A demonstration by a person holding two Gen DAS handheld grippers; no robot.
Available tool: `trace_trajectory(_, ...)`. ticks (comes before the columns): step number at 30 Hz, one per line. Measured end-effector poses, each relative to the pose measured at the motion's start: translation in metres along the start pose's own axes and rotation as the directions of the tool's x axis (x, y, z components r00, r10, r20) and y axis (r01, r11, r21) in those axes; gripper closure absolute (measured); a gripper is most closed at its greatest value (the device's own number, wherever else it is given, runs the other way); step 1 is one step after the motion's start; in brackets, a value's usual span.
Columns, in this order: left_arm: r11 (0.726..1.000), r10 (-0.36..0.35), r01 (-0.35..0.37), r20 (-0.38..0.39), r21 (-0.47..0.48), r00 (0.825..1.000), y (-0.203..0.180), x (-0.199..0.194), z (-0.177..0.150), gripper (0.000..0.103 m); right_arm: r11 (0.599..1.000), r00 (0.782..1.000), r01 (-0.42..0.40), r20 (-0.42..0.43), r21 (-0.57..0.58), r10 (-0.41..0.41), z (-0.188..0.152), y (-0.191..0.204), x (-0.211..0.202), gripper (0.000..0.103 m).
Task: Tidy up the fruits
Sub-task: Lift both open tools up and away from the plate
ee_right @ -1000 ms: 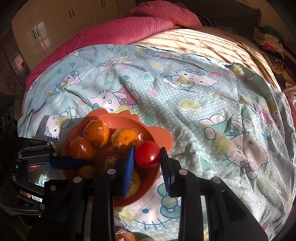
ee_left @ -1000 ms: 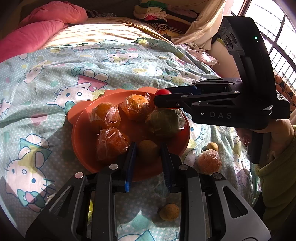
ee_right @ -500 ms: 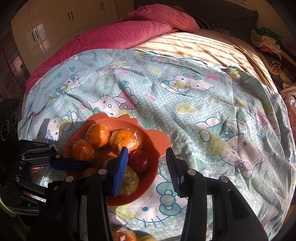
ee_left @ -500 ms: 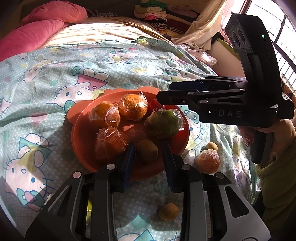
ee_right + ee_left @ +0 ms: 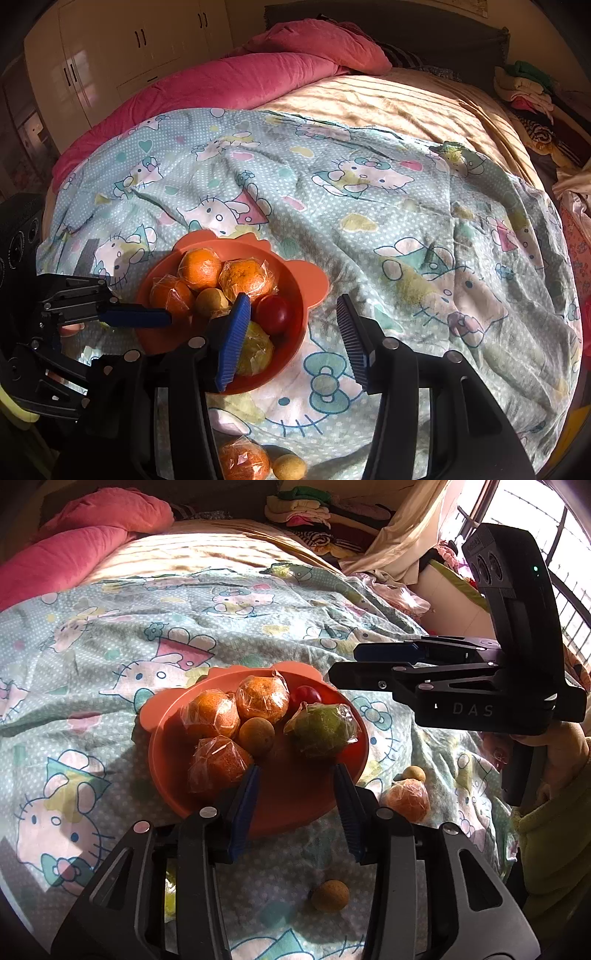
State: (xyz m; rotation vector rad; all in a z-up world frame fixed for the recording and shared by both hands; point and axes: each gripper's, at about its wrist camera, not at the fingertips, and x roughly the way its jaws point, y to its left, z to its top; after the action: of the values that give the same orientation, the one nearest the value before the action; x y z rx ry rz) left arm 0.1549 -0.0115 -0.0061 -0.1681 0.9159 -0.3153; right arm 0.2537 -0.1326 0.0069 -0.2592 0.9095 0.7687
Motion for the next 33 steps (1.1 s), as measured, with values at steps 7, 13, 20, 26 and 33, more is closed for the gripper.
trace_trajectory(7, 1.000, 0.002, -0.002, 0.054, -0.004, 0.999, 0.001, -0.023, 0.005, 0.058, 1.000, 0.999, 0.023, 0.049, 0.011, -0.023, -0.005, -0.003, -0.017, 0.045)
trace_trajectory(13, 1.000, 0.015, -0.014, 0.092, -0.012, 0.996, 0.004, -0.037, 0.008, 0.045, 0.999, 0.995, 0.054, 0.083, 0.008, -0.055, -0.009, 0.000, -0.030, 0.040)
trace_trajectory(20, 0.999, 0.044, -0.041, 0.117, -0.029, 0.992, 0.009, -0.048, 0.010, 0.029, 0.998, 0.988, 0.067, 0.135, 0.017, -0.069, -0.016, 0.007, -0.046, 0.031)
trace_trajectory(26, 0.998, 0.065, -0.061, 0.143, -0.032, 0.988, 0.012, -0.057, 0.011, 0.017, 0.997, 0.982, 0.074, 0.172, 0.025, -0.077, -0.022, 0.014, -0.057, 0.024)
trace_trajectory(33, 0.995, 0.091, -0.084, 0.166, -0.046, 0.982, 0.017, -0.066, 0.011, 0.011, 0.995, 0.974, 0.100, 0.203, 0.021, -0.102, -0.029, 0.022, -0.068, 0.020)
